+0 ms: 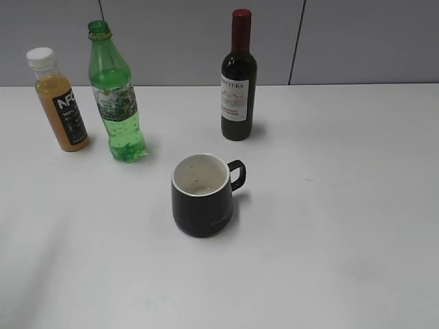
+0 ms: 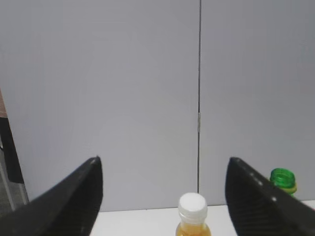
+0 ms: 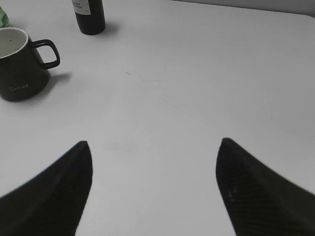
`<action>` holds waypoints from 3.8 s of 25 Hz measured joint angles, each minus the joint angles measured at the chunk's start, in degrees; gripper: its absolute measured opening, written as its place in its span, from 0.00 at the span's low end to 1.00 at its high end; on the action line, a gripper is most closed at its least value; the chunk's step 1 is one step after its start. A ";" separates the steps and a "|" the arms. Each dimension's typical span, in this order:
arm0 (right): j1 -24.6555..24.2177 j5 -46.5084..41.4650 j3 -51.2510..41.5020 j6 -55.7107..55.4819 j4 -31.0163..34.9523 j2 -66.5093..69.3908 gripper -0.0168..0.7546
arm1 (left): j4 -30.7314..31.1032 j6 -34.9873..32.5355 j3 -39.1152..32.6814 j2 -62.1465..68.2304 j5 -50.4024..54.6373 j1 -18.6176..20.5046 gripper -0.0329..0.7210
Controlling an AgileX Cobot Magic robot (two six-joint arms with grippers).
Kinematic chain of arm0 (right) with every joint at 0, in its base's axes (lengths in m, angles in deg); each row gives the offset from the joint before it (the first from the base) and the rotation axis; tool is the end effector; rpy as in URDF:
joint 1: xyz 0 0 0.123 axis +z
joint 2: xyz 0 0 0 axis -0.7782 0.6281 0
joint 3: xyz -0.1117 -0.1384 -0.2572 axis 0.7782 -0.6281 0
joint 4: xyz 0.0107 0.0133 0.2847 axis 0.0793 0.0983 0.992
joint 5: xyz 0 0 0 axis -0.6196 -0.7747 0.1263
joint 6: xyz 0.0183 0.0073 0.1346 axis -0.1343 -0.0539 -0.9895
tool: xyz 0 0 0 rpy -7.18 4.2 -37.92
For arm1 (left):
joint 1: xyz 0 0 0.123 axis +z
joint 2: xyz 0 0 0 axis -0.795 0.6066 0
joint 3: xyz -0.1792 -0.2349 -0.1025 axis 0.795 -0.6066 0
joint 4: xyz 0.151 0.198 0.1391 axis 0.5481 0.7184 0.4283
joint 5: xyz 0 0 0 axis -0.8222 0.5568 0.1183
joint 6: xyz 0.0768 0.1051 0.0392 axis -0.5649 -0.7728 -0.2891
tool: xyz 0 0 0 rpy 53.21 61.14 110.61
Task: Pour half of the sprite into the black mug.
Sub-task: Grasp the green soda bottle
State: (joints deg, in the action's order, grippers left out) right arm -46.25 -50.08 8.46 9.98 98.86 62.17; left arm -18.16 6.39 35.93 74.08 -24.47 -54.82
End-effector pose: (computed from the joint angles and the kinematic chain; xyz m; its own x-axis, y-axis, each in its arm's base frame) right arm 0.0499 0.0218 0.2584 -0.4047 -0.0926 -0.9098 -0.2239 0.9746 0.0004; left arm 0.2378 -0.0021 0.3411 0.0487 -0.0004 -0.9988 -0.0127 0.9999 -0.0010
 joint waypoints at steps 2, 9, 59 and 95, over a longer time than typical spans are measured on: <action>0.00 0.00 0.00 0.00 0.00 0.00 0.79 | 0.00 0.51 0.00 2.17 -1.90 -0.06 0.83; 0.00 0.00 0.00 -0.05 0.00 0.00 0.79 | 0.05 1.04 0.00 10.12 -10.91 -7.29 0.83; 0.00 0.00 0.00 -0.11 0.00 0.00 0.79 | 7.19 6.83 9.38 61.41 -35.67 -15.36 0.93; 0.00 0.00 0.00 -0.11 0.00 0.00 0.79 | 4.57 7.26 23.62 77.32 -41.14 -15.36 0.65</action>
State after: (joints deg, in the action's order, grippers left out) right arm -46.25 -50.08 8.46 9.87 98.86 62.17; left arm -13.59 13.65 59.55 151.40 -65.61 -70.18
